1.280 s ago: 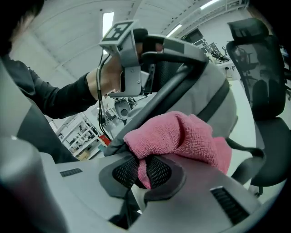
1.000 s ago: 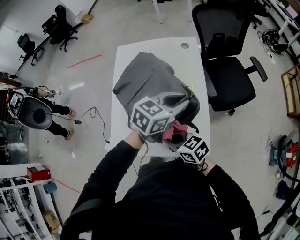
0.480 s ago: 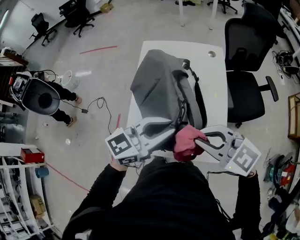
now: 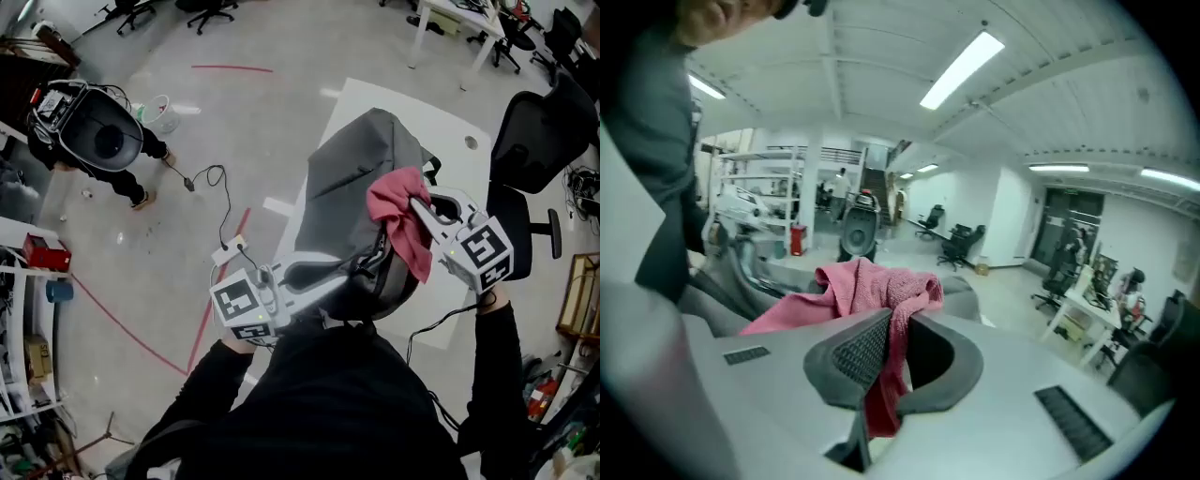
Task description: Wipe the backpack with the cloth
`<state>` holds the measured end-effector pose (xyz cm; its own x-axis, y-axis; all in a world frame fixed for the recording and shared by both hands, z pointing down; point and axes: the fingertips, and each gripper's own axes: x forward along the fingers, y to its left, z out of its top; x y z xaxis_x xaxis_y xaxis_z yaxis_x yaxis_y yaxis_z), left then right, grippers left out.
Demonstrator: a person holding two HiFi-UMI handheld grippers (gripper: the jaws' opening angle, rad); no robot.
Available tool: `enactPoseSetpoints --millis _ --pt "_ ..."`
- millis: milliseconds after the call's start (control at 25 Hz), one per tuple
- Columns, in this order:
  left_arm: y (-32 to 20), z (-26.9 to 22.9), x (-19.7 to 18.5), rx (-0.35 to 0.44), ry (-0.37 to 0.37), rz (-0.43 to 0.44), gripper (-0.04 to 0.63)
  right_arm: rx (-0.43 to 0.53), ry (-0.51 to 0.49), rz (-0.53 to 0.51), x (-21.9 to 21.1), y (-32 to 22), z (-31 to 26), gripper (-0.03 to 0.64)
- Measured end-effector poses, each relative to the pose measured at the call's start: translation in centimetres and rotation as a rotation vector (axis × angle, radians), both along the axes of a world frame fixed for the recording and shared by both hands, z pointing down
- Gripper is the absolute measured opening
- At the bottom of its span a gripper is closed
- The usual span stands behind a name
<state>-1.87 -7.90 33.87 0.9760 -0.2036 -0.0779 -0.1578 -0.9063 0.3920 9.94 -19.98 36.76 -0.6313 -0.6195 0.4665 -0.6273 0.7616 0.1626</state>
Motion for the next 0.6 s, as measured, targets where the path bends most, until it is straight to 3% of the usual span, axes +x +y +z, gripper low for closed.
enactPoseSetpoints --millis 80,240,480,600 --pt "-0.6 -0.3 -2.2 -0.026 0.041 -0.012 0.067 0.0 0.0 0.107 1.0 -3.9 0.0 0.036" --pt "-2.4 -1.2 -6.3 -0.07 0.121 -0.039 0.066 0.062 0.004 0.171 0.1 -9.7 -2.8 0.035" --pt "-1.8 -0.4 -6.9 -0.089 0.161 -0.032 0.066 0.039 0.035 0.24 0.2 -18.0 -3.4 0.036" --pt "-1.7 -0.1 -7.4 -0.1 0.179 -0.036 0.066 0.023 0.133 0.262 -1.9 -21.6 -1.4 0.035"
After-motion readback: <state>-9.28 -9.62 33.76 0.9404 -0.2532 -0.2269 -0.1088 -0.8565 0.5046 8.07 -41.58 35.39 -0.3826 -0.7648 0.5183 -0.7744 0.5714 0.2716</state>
